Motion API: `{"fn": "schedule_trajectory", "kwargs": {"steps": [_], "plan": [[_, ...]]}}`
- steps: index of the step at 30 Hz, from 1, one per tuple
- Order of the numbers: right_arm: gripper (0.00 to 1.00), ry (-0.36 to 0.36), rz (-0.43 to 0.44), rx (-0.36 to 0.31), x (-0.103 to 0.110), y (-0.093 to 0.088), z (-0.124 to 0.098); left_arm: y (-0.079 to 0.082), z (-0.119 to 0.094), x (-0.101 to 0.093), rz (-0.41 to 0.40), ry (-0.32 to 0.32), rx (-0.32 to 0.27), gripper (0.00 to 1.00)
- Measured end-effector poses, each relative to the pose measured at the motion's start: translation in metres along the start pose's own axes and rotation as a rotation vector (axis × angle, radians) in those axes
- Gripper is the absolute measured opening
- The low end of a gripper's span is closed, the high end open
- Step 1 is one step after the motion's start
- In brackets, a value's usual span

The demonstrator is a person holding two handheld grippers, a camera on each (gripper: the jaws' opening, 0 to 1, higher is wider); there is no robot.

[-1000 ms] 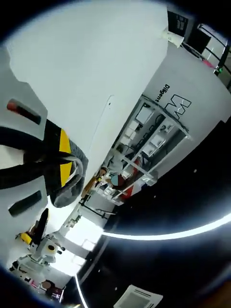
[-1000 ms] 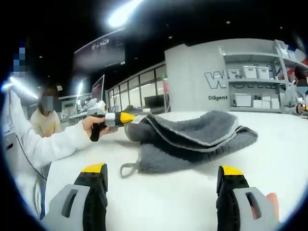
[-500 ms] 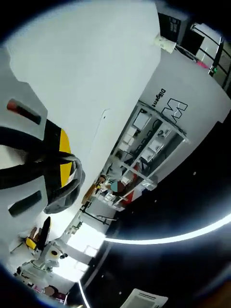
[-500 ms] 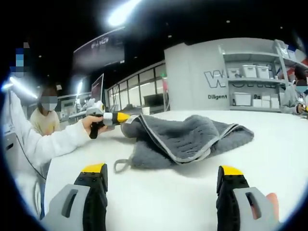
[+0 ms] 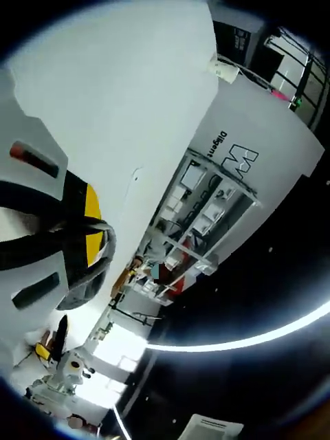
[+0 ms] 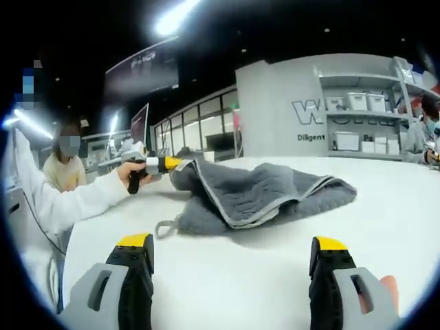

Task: Open the folded towel by lifting each exposed corner and separating the folded layers until the towel lies flat within the target outline without major curled edges

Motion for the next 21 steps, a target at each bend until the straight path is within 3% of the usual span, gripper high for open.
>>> {"fn": "schedule_trajectory", "kwargs": {"steps": [5,12,21], "plan": [[0.94,-0.003,0.001,0.004,-0.001,-0.001,0.0,0.012,-0.005,-0.002,0.006,-0.02,-0.047,0.04],[0.94,-0.007,0.0,0.008,-0.002,-0.002,0.0,0.025,-0.012,0.012,-0.046,0.001,-0.11,0.04],[0.94,-0.005,-0.002,0.015,-0.003,-0.003,0.0,0.03,-0.02,0.042,-0.066,0.112,-0.129,0.04]]}}
Point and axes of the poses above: the point that each gripper's makers call its tool centre point, and the gripper's own axes: z roughly forward along the fingers, x roughly to its left, y roughly out of its top, the point moved 1 cm from there along -z, roughly backward along the fingers, and after that the axes turned 3 degrees about -x, right-handed, at the moved point
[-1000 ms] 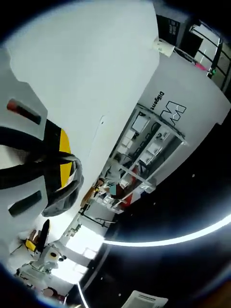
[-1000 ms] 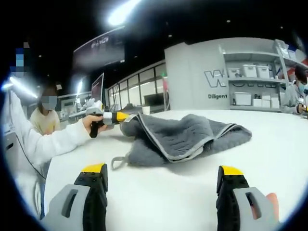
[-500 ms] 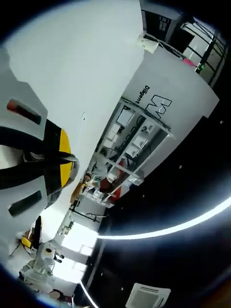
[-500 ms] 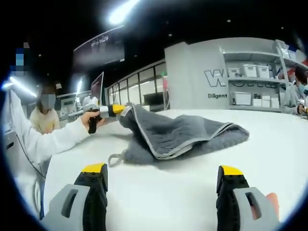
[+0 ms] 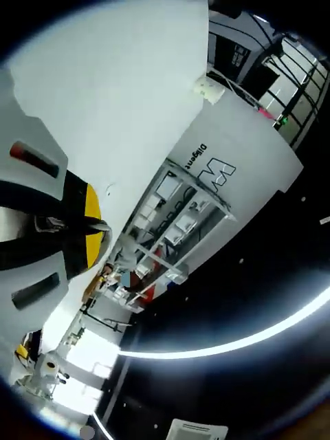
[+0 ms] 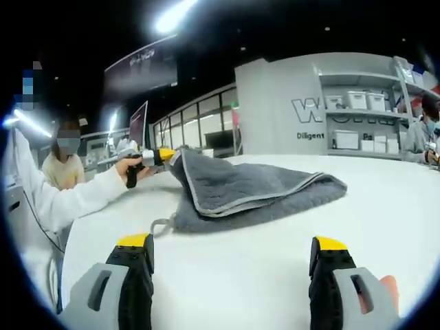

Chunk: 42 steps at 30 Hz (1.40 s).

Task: Open the folded towel by lifting each exposed corner and separating the folded layers until the towel lies flat within the target outline without major curled edges

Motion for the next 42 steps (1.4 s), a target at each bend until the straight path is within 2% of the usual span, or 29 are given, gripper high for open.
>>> {"fn": "schedule_trajectory", "kwargs": {"steps": [8,13,19,23,26,33,40,42], "plan": [[0.94,0.0,0.002,0.0,0.0,0.0,0.0,0.004,-0.004,0.021,0.061,0.086,0.01,0.04],[0.94,0.001,0.003,0.0,0.0,0.0,0.0,0.005,-0.006,0.029,0.109,0.112,0.026,0.04],[0.94,0.002,0.004,-0.001,0.0,0.0,0.0,0.006,-0.011,0.04,0.185,0.157,0.055,0.04],[0.94,0.002,0.006,-0.002,0.001,0.0,0.0,0.004,-0.016,0.048,0.258,0.188,0.096,0.04],[0.94,0.001,0.004,0.0,0.001,0.0,0.0,0.004,-0.017,0.052,0.281,0.201,0.106,0.04],[0.94,-0.005,0.0,0.003,0.0,-0.001,-0.001,-0.001,-0.025,0.069,0.44,0.25,0.214,0.04],[0.93,-0.022,0.001,0.002,-0.004,-0.001,-0.001,-0.003,-0.031,0.08,0.52,0.245,0.291,0.04],[0.93,-0.02,0.002,0.005,-0.004,-0.002,0.0,-0.004,-0.034,0.084,0.573,0.239,0.329,0.04]]}}
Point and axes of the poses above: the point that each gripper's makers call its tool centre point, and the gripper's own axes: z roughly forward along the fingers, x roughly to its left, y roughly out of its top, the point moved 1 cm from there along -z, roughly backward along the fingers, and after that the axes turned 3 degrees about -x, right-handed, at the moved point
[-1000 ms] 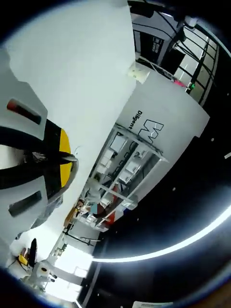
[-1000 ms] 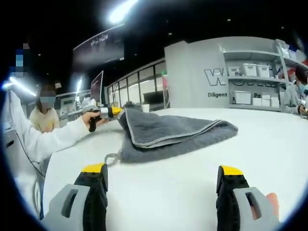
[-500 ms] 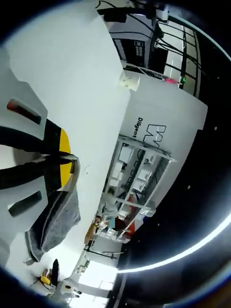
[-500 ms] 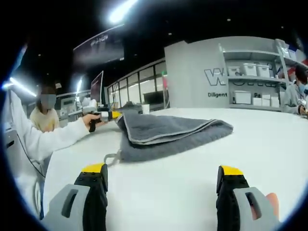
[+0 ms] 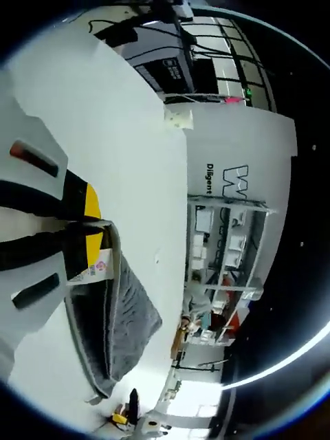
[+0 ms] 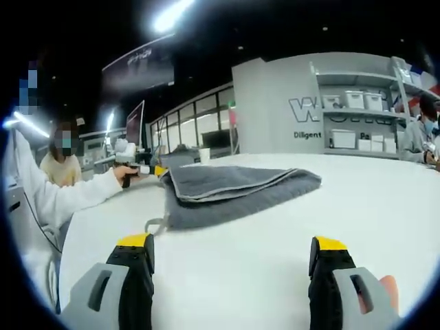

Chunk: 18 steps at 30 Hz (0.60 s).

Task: Open the folded towel by lifting each exposed corner and separating the folded layers until the towel lies flat within the target outline without major curled edges

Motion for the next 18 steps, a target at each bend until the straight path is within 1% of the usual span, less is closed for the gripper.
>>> {"fn": "schedule_trajectory", "kwargs": {"steps": [1,5,8,11,14,18], "plan": [[0.93,0.0,0.0,0.002,0.0,-0.001,0.0,-0.003,0.0,0.001,0.021,-0.001,0.018,0.04],[0.93,0.001,0.002,0.004,0.0,-0.001,0.0,-0.008,-0.002,0.004,0.058,-0.013,0.058,0.04],[0.94,0.006,0.004,-0.002,0.0,0.0,0.0,-0.01,-0.006,0.006,0.085,-0.02,0.084,0.04],[0.95,0.007,0.004,-0.002,0.001,0.0,0.0,-0.014,-0.012,0.006,0.144,-0.033,0.124,0.04],[0.95,0.009,0.001,0.003,0.002,0.0,0.001,-0.02,-0.017,0.004,0.145,-0.047,0.149,0.04],[0.95,0.008,0.001,0.006,0.002,-0.001,0.001,-0.023,-0.023,0.005,0.146,-0.069,0.17,0.04]]}}
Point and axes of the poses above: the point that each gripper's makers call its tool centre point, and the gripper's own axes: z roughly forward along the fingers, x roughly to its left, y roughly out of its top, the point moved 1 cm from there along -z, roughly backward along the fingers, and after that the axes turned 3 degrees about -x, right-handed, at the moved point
